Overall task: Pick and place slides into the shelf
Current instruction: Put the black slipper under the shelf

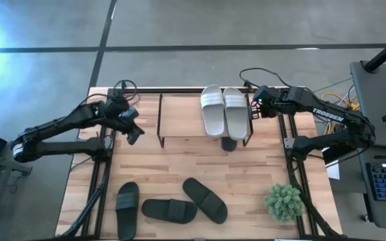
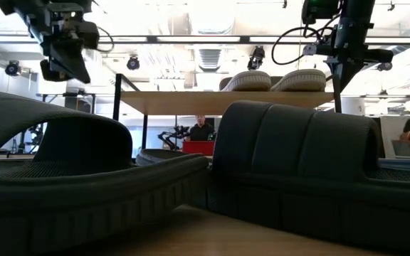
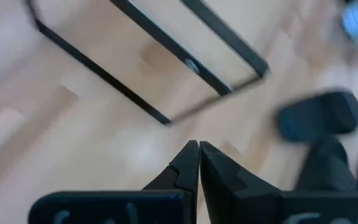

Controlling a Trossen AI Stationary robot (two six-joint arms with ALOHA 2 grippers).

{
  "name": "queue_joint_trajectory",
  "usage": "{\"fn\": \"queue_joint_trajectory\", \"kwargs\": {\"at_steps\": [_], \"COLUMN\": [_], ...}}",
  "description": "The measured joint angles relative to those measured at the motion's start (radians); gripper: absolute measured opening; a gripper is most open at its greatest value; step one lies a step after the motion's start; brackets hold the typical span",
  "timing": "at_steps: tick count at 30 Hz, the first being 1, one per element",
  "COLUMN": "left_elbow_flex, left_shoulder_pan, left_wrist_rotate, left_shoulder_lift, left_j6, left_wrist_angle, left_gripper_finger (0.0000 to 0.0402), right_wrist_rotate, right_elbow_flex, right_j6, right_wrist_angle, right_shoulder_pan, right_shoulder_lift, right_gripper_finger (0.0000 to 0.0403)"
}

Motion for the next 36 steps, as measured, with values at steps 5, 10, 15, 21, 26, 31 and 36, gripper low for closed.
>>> {"fn": "queue_joint_trajectory", "kwargs": {"at_steps": [5,10,15,21,26,31,36], "left_elbow_flex": [0.001,0.000,0.000,0.002,0.002,0.001,0.001], "left_shoulder_pan": [0.000,0.000,0.000,-0.001,-0.001,-0.001,-0.001], "left_wrist_rotate": [-0.046,-0.046,-0.046,0.002,0.032,0.045,0.045], "left_shoulder_lift": [-0.057,-0.058,-0.078,-0.145,-0.204,-0.233,-0.252], "left_j6": [-0.034,-0.035,-0.058,-0.108,-0.165,-0.190,-0.192], "left_wrist_angle": [0.018,0.015,0.015,0.045,0.059,0.050,0.014], "left_gripper_finger": [0.0000,0.0000,0.0000,0.0000,0.0000,0.0000,0.0000], "right_wrist_rotate": [-0.010,-0.015,0.101,-0.010,-0.118,-0.145,-0.142], "right_elbow_flex": [0.000,0.000,-0.001,-0.001,0.000,0.000,0.000], "right_j6": [-0.004,-0.027,0.059,0.065,0.185,0.380,0.469], "right_wrist_angle": [0.003,0.002,-0.040,-0.026,-0.010,0.001,0.119], "right_shoulder_pan": [0.000,0.010,0.060,0.204,0.451,0.735,0.964], "right_shoulder_lift": [0.001,-0.002,-0.072,-0.154,-0.147,-0.075,0.048], "right_gripper_finger": [0.0008,0.0008,0.0008,0.0008,0.0009,0.0008,0.0008]}}
